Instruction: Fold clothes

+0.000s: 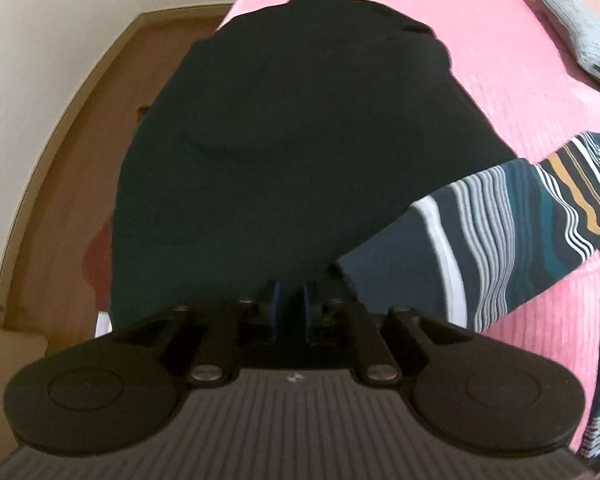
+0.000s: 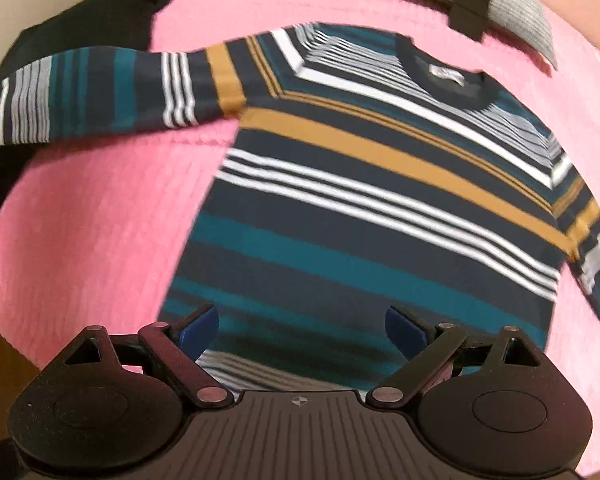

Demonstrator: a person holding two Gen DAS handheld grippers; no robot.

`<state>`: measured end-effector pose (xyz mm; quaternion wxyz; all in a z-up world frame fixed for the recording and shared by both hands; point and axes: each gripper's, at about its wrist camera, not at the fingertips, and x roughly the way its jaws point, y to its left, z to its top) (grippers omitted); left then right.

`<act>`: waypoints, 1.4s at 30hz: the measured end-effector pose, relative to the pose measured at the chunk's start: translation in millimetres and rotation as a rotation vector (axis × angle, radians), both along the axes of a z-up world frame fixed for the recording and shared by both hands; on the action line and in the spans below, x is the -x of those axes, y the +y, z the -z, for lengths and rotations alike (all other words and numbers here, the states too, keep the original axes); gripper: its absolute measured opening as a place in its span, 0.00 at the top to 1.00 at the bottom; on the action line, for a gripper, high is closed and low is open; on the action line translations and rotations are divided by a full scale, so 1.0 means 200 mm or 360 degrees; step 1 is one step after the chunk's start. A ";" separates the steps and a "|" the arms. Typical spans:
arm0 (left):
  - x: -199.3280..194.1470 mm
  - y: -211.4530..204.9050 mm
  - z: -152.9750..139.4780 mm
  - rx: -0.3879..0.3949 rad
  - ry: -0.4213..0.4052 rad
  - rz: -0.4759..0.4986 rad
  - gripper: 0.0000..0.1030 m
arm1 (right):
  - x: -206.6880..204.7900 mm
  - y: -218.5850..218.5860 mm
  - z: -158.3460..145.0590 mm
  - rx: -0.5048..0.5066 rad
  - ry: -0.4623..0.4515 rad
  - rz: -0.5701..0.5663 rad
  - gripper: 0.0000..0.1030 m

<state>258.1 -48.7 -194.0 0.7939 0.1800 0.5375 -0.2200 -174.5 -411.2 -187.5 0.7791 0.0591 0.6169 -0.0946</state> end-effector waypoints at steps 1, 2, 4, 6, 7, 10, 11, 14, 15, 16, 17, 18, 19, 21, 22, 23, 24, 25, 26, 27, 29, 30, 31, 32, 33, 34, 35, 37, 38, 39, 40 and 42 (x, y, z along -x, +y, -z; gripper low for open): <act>0.03 0.01 -0.01 -0.0002 -0.0015 -0.0003 0.83 | 0.02 -0.01 0.00 0.0002 0.0007 0.0028 0.10; 0.07 0.01 -0.03 -0.0007 -0.0036 0.0002 0.80 | 0.03 -0.03 -0.01 0.0000 0.0002 0.0065 0.10; 0.14 0.01 -0.09 -0.0006 -0.0071 0.0015 0.79 | 0.05 -0.07 -0.04 -0.0003 -0.0011 0.0140 0.10; 0.20 0.01 -0.14 0.0018 -0.0072 0.0023 0.75 | 0.05 -0.08 -0.08 -0.0001 -0.0061 0.0205 0.10; 0.24 0.00 -0.17 0.0025 -0.0077 0.0039 0.73 | 0.05 -0.08 -0.10 0.0009 -0.0085 0.0231 0.10; 0.36 -0.04 -0.24 0.0034 -0.0101 0.0107 0.65 | 0.05 -0.09 -0.17 0.0030 -0.0161 0.0276 0.10; 0.41 -0.07 -0.26 0.0045 -0.0098 0.0131 0.61 | 0.06 -0.09 -0.20 0.0036 -0.0185 0.0285 0.09; 0.56 -0.15 -0.32 0.0059 -0.0081 0.0210 0.57 | 0.13 -0.12 -0.26 0.0083 -0.0257 0.0373 0.00; 0.62 -0.18 -0.33 0.0057 -0.0073 0.0243 0.56 | 0.16 -0.13 -0.28 0.0101 -0.0279 0.0408 0.00; 0.70 -0.23 -0.34 0.0046 -0.0067 0.0288 0.50 | 0.20 -0.14 -0.29 0.0123 -0.0275 0.0415 0.00; 0.78 -0.29 -0.34 0.0029 -0.0064 0.0342 0.38 | 0.25 -0.16 -0.30 0.0130 -0.0260 0.0415 0.00; 0.87 -0.34 -0.35 0.0022 -0.0057 0.0405 0.32 | 0.31 -0.18 -0.30 0.0137 -0.0243 0.0419 0.00; 0.96 -0.39 -0.35 0.0027 -0.0047 0.0465 0.27 | 0.37 -0.20 -0.30 0.0143 -0.0227 0.0426 0.00; 1.14 -0.48 -0.36 0.0040 -0.0021 0.0561 0.21 | 0.53 -0.26 -0.29 0.0143 -0.0211 0.0488 0.00; 1.22 -0.53 -0.36 0.0041 -0.0001 0.0598 0.16 | 0.61 -0.29 -0.29 0.0143 -0.0203 0.0519 0.00; 1.30 -0.57 -0.36 0.0042 0.0019 0.0635 0.13 | 0.69 -0.32 -0.29 0.0142 -0.0195 0.0552 0.00; 1.37 -0.60 -0.37 0.0039 0.0036 0.0665 0.13 | 0.77 -0.35 -0.28 0.0131 -0.0190 0.0603 0.00; 1.44 -0.63 -0.37 0.0025 0.0047 0.0683 0.12 | 0.85 -0.38 -0.28 0.0120 -0.0185 0.0655 0.00; 1.50 -0.67 -0.37 0.0006 0.0056 0.0696 0.11 | 0.93 -0.40 -0.28 0.0104 -0.0183 0.0709 0.00; 1.57 -0.70 -0.37 -0.0009 0.0062 0.0706 0.10 | 1.01 -0.43 -0.28 0.0089 -0.0184 0.0768 0.00; 1.67 -0.75 -0.40 -0.0028 0.0053 0.0727 0.10 | 1.15 -0.48 -0.28 0.0067 -0.0186 0.0867 0.00; 1.71 -0.78 -0.41 -0.0037 0.0047 0.0738 0.09 | 1.21 -0.50 -0.27 0.0058 -0.0183 0.0903 0.00; 1.76 -0.80 -0.43 -0.0044 0.0033 0.0748 0.07 | 1.26 -0.52 -0.27 0.0049 -0.0179 0.0936 0.00; 1.79 -0.81 -0.46 -0.0049 0.0013 0.0757 0.06 | 1.30 -0.53 -0.27 0.0039 -0.0178 0.0950 0.00; 1.82 -0.83 -0.48 -0.0054 -0.0007 0.0763 0.05 | 1.32 -0.54 -0.27 0.0030 -0.0179 0.0947 0.00; 1.84 -0.84 -0.50 -0.0053 -0.0026 0.0762 0.05 | 1.34 -0.54 -0.28 0.0021 -0.0180 0.0943 0.00; 1.86 -0.85 -0.52 -0.0046 -0.0039 0.0754 0.04 | 1.35 -0.54 -0.28 0.0016 -0.0186 0.0929 0.00; 1.89 -0.87 -0.55 -0.0030 -0.0060 0.0742 0.04 | 1.36 -0.53 -0.30 0.0015 -0.0203 0.0890 0.00; 1.90 -0.87 -0.56 -0.0025 -0.0071 0.0745 0.04 | 1.36 -0.53 -0.31 0.0020 -0.0210 0.0867 0.00; 1.92 -0.89 -0.57 -0.0020 -0.0084 0.0749 0.04 | 1.35 -0.50 -0.32 0.0051 -0.0198 0.0852 0.00; 1.93 -0.90 -0.58 -0.0017 -0.0095 0.0755 0.04 | 1.35 -0.48 -0.33 0.0081 -0.0186 0.0837 0.00; 1.95 -0.92 -0.59 -0.0002 -0.0087 0.0774 0.04 | 1.34 -0.44 -0.36 0.0139 -0.0166 0.0809 0.00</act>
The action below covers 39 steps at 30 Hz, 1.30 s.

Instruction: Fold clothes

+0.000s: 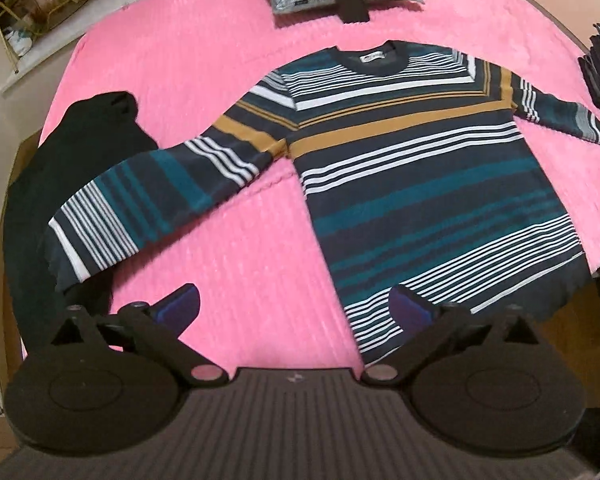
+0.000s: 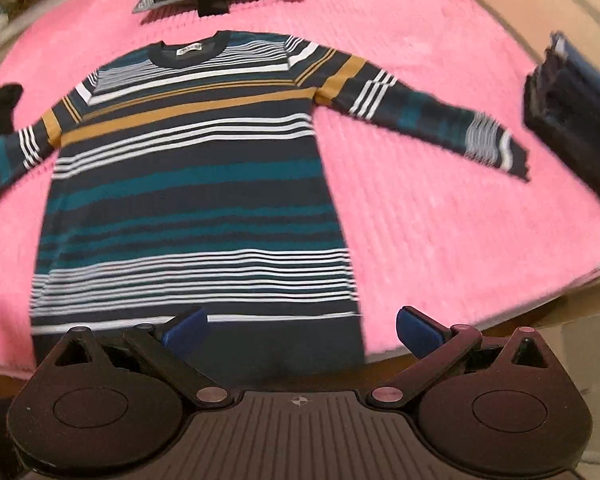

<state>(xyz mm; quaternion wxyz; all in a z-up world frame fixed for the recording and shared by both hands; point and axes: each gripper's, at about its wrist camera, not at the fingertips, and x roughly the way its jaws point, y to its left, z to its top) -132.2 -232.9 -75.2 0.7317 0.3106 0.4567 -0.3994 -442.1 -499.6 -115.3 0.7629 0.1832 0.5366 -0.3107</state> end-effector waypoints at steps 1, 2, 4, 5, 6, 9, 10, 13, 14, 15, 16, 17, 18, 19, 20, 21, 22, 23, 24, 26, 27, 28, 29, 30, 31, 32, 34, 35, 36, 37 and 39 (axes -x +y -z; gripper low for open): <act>0.00 -0.01 -0.01 0.0012 0.0010 0.0012 0.04 | 0.00 0.03 -0.03 0.0015 -0.0020 0.0000 0.00; 0.00 -0.01 -0.01 0.0027 0.0018 0.0020 0.04 | 0.01 0.05 -0.05 0.0010 -0.0037 0.0008 0.00; 0.00 -0.01 -0.03 0.0066 0.0046 0.0040 0.04 | 0.01 0.11 -0.08 0.0000 -0.0066 0.0029 0.00; -0.01 -0.01 -0.03 0.0086 0.0057 0.0053 0.04 | -0.01 0.13 -0.10 0.0007 -0.0068 0.0041 0.00; -0.02 0.00 -0.04 0.0102 0.0064 0.0063 0.04 | -0.02 0.16 -0.12 0.0020 -0.0062 0.0045 0.00; -0.06 0.05 -0.04 0.0137 0.0090 0.0079 0.04 | -0.07 0.28 -0.17 0.0051 -0.0062 0.0048 0.00; -0.08 0.07 -0.05 0.0148 0.0089 0.0085 0.04 | -0.09 0.32 -0.19 0.0059 -0.0070 0.0053 0.00; -0.11 0.16 -0.05 0.0164 0.0091 0.0107 0.03 | -0.16 0.46 -0.21 0.0062 -0.0064 0.0038 0.00; -0.12 0.20 -0.05 0.0163 0.0103 0.0108 0.03 | -0.18 0.50 -0.22 0.0064 -0.0058 0.0028 0.00; -0.13 0.24 -0.05 0.0162 0.0114 0.0108 0.02 | -0.20 0.54 -0.23 0.0068 -0.0058 0.0016 0.00; -0.14 0.28 -0.05 0.0163 0.0125 0.0112 0.02 | -0.22 0.59 -0.24 0.0066 -0.0057 0.0002 0.00; -0.14 0.31 -0.04 0.0161 0.0130 0.0120 0.02 | -0.24 0.63 -0.24 0.0058 -0.0060 -0.0018 0.00; -0.14 0.35 -0.04 0.0156 0.0132 0.0128 0.02 | -0.26 0.67 -0.25 0.0049 -0.0062 -0.0038 0.00; -0.14 0.38 -0.03 0.0151 0.0135 0.0137 0.02 | -0.29 0.71 -0.25 0.0045 -0.0065 -0.0058 0.00; -0.14 0.41 -0.03 0.0148 0.0141 0.0139 0.02 | -0.30 0.75 -0.26 0.0048 -0.0058 -0.0069 0.00; -0.14 0.43 -0.02 0.0145 0.0150 0.0137 0.02 | -0.31 0.78 -0.26 0.0052 -0.0052 -0.0076 0.00; -0.14 0.46 -0.01 0.0143 0.0159 0.0136 0.02 | -0.32 0.81 -0.27 0.0055 -0.0046 -0.0083 0.00; -0.13 0.47 0.00 0.0139 0.0169 0.0138 0.02 | -0.32 0.82 -0.27 0.0054 -0.0045 -0.0093 0.00; -0.13 0.48 0.01 0.0133 0.0176 0.0145 0.02 | -0.32 0.83 -0.28 0.0054 -0.0043 -0.0103 0.00; -0.11 0.47 0.01 0.0133 0.0173 0.0153 0.02 | -0.33 0.83 -0.28 0.0060 -0.0029 -0.0120 0.00; -0.09 0.47 0.01 0.0141 0.0170 0.0152 0.02 | -0.33 0.81 -0.28 0.0064 -0.0021 -0.0126 0.00; -0.08 0.45 0.01 0.0149 0.0166 0.0145 0.02 | -0.33 0.78 -0.27 0.0066 -0.0017 -0.0134 0.00; -0.07 0.43 0.01 0.0155 0.0161 0.0133 0.02 | -0.34 0.74 -0.27 0.0067 -0.0013 -0.0143 0.00; -0.06 0.41 0.00 0.0162 0.0156 0.0120 0.02 | -0.34 0.70 -0.26 0.0068 -0.0013 -0.0160 0.00; -0.04 0.38 0.00 0.0166 0.0150 0.0106 0.02 | -0.35 0.65 -0.26 0.0067 -0.0018 -0.0184 0.00; -0.02 0.35 0.01 0.0167 0.0144 0.0087 0.02 | -0.35 0.60 -0.25 0.0067 -0.0022 -0.0208 0.00; 0.03 0.27 0.02 0.0173 0.0143 0.0042 0.02 | -0.35 0.49 -0.24 0.0063 -0.0029 -0.0263 0.00; 0.06 0.23 0.03 0.0172 0.0145 0.0016 0.02 | -0.35 0.42 -0.22 0.0055 -0.0028 -0.0301 0.00; 0.10 0.18 0.04 0.0168 0.0145 -0.0019 0.02 | -0.35 0.36 -0.21 0.0041 -0.0012 -0.0340 0.00; 0.14 0.13 0.05 0.0158 0.0147 -0.0063 0.02 | -0.35 0.30 -0.19 0.0028 0.0002 -0.0380 0.00; 0.21 0.07 0.06 0.0154 0.0180 -0.0146 0.02 | -0.34 0.20 -0.18 0.0033 0.0011 -0.0464 0.00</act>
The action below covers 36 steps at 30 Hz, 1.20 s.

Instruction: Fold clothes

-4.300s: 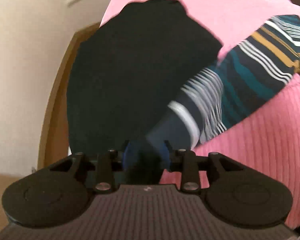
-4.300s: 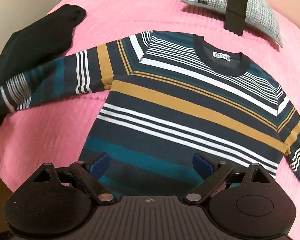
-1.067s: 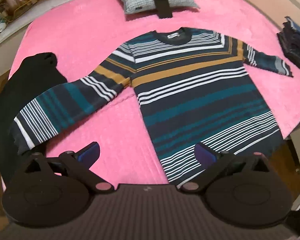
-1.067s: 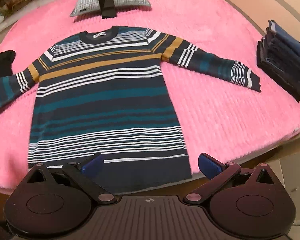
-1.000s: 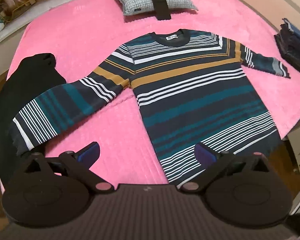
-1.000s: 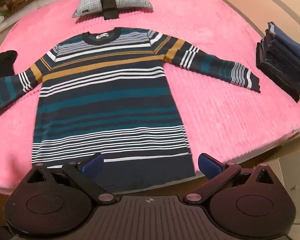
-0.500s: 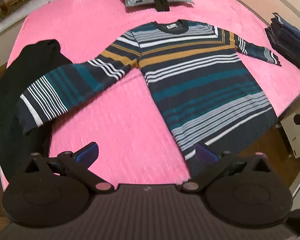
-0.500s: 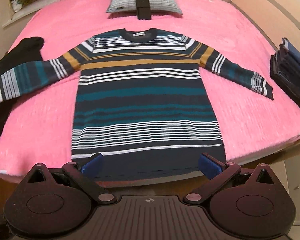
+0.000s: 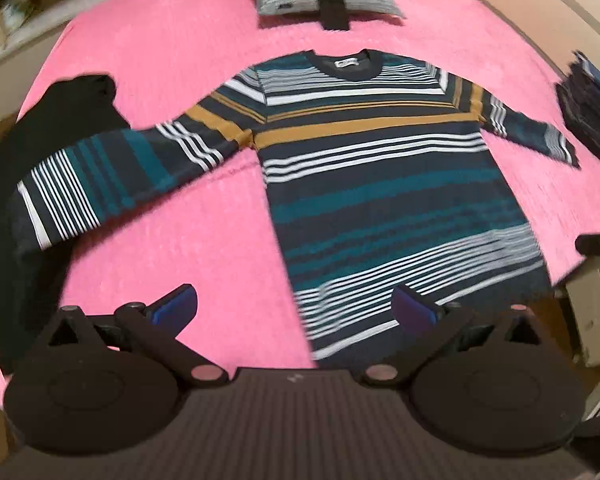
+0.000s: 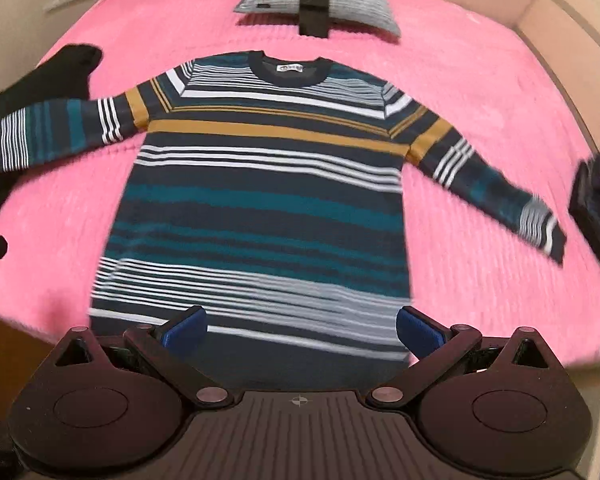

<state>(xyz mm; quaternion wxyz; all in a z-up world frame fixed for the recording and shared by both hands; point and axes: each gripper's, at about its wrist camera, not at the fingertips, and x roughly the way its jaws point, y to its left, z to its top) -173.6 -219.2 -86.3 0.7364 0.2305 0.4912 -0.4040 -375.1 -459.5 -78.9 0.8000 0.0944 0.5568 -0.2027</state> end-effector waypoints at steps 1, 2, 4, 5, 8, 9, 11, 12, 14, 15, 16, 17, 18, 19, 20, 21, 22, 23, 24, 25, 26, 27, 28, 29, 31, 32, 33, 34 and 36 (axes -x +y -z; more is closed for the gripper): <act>0.03 -0.03 0.00 -0.0001 0.0021 -0.0042 0.02 | 0.01 -0.05 0.01 0.0001 0.0005 -0.0041 0.00; 0.06 -0.06 0.01 -0.0018 0.0036 -0.0080 0.02 | 0.02 -0.10 0.02 -0.0013 0.0013 -0.0071 0.00; 0.13 -0.11 0.01 -0.0063 0.0048 -0.0121 0.02 | 0.05 -0.19 0.04 -0.0057 0.0017 -0.0102 0.00; 0.16 -0.13 0.01 -0.0081 0.0046 -0.0132 0.02 | 0.07 -0.22 0.05 -0.0079 0.0016 -0.0110 0.00; 0.24 -0.17 0.00 -0.0133 0.0022 -0.0134 0.01 | 0.09 -0.28 0.07 -0.0122 0.0027 -0.0129 0.00; 0.26 -0.19 0.00 -0.0145 0.0015 -0.0132 0.01 | 0.09 -0.29 0.08 -0.0127 0.0030 -0.0122 0.00; 0.29 -0.20 0.00 -0.0167 0.0004 -0.0130 0.01 | 0.08 -0.30 0.09 -0.0152 0.0028 -0.0113 0.00; 0.29 -0.21 0.00 -0.0172 -0.0003 -0.0129 0.01 | 0.07 -0.31 0.09 -0.0170 0.0022 -0.0113 0.00; 0.30 -0.23 -0.01 -0.0171 -0.0017 -0.0125 0.01 | 0.05 -0.32 0.09 -0.0179 0.0005 -0.0109 0.00; 0.31 -0.24 -0.01 -0.0171 -0.0024 -0.0123 0.01 | 0.04 -0.33 0.09 -0.0175 0.0002 -0.0115 0.00; 0.31 -0.24 -0.01 -0.0165 -0.0033 -0.0121 0.01 | 0.02 -0.33 0.10 -0.0174 0.0009 -0.0128 0.00; 0.31 -0.24 -0.01 -0.0163 -0.0041 -0.0126 0.01 | 0.00 -0.33 0.10 -0.0172 0.0016 -0.0141 0.00; 0.32 -0.24 -0.01 -0.0166 -0.0048 -0.0136 0.01 | -0.02 -0.33 0.10 -0.0171 0.0023 -0.0157 0.00; 0.32 -0.24 -0.01 -0.0169 -0.0049 -0.0148 0.01 | -0.03 -0.32 0.10 -0.0169 0.0035 -0.0193 0.00; 0.32 -0.24 0.00 -0.0170 -0.0042 -0.0156 0.01 | -0.04 -0.31 0.09 -0.0158 0.0026 -0.0224 0.00; 0.33 -0.25 0.01 -0.0168 -0.0033 -0.0158 0.01 | -0.04 -0.30 0.09 -0.0148 0.0032 -0.0243 0.00; 0.33 -0.25 0.02 -0.0168 -0.0025 -0.0159 0.01 | -0.05 -0.30 0.09 -0.0139 0.0038 -0.0262 0.00; 0.34 -0.25 0.03 -0.0170 -0.0017 -0.0160 0.01 | -0.06 -0.29 0.09 -0.0132 0.0044 -0.0278 0.00; 0.34 -0.26 0.03 -0.0169 -0.0010 -0.0166 0.01 | -0.06 -0.29 0.09 -0.0135 0.0052 -0.0279 0.00; 0.34 -0.26 0.03 -0.0165 -0.0003 -0.0169 0.01 | -0.06 -0.30 0.10 -0.0136 0.0054 -0.0281 0.00; 0.34 -0.26 0.04 -0.0161 0.0000 -0.0164 0.01 | -0.06 -0.30 0.10 -0.0138 0.0055 -0.0283 0.00; 0.34 -0.27 0.03 -0.0159 -0.0002 -0.0157 0.01 | -0.06 -0.30 0.10 -0.0139 0.0057 -0.0284 0.00; 0.34 -0.27 0.03 -0.0158 -0.0005 -0.0152 0.01 | -0.06 -0.31 0.10 -0.0140 0.0056 -0.0277 0.00; 0.34 -0.28 0.03 -0.0158 -0.0010 -0.0149 0.01 | -0.06 -0.32 0.10 -0.0141 0.0054 -0.0271 0.00; 0.33 -0.29 0.03 -0.0158 -0.0020 -0.0143 0.01 | -0.07 -0.32 0.10 -0.0144 0.0048 -0.0264 0.00; 0.32 -0.29 0.02 -0.0160 -0.0023 -0.0141 0.01 | -0.07 -0.32 0.10 -0.0145 0.0044 -0.0262 0.00; 0.32 -0.30 0.02 -0.0161 -0.0026 -0.0138 0.01 | -0.08 -0.33 0.10 -0.0146 0.0041 -0.0260 0.00; 0.31 -0.30 0.02 -0.0163 -0.0030 -0.0135 0.01 | -0.08 -0.33 0.10 -0.0151 0.0037 -0.0257 0.00; 0.30 -0.31 0.01 -0.0164 -0.0036 -0.0129 0.01 | -0.09 -0.33 0.10 -0.0161 0.0035 -0.0253 0.00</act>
